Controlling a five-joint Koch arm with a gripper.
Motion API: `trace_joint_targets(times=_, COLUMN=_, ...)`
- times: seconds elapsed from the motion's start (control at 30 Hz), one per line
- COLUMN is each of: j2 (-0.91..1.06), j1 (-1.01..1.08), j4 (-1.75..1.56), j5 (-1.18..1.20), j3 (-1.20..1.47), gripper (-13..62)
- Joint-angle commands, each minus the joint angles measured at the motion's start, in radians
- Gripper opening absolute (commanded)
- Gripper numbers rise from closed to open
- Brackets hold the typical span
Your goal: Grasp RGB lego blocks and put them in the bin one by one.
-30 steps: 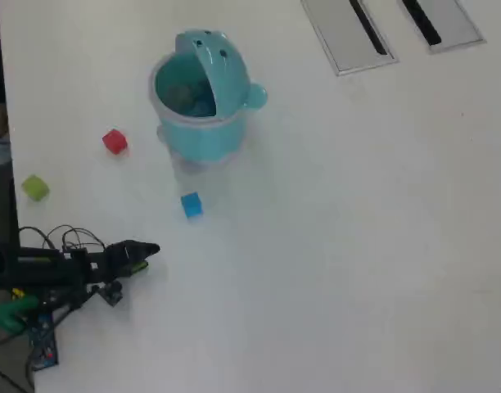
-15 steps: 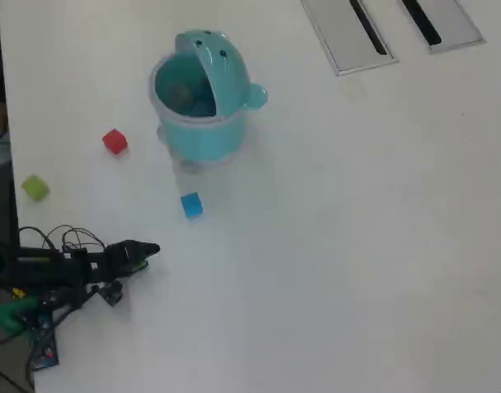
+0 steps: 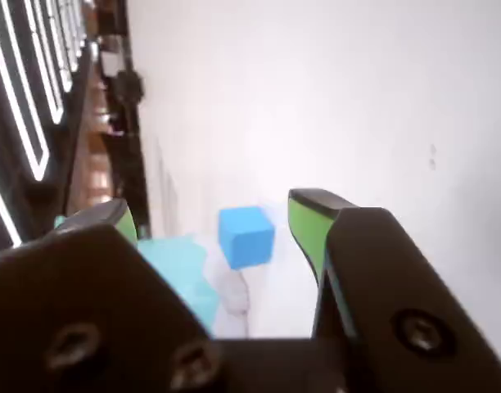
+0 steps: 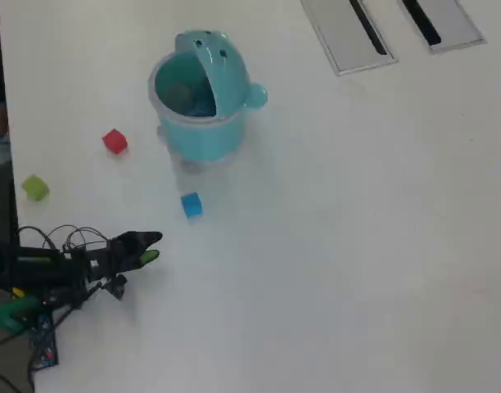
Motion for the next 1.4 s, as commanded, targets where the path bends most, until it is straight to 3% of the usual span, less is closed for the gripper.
trace_joint_targets(times=0.0, j2=0.061, j1=-0.002, j4=-0.178, j5=-0.048, j3=0.063, gripper=32.6)
trace_joint_targets(times=0.3, j2=0.061, j1=-0.028, j4=-0.387, j5=-0.258, j3=0.021, gripper=31.9)
trace_joint_targets(times=0.7, j2=0.071, j1=-0.219, j4=-0.641, j5=-0.555, j3=-0.032, gripper=29.4)
trace_joint_targets(times=1.37, j2=0.077, j1=-0.479, j4=-0.52, j5=-1.043, j3=-0.218, gripper=30.0)
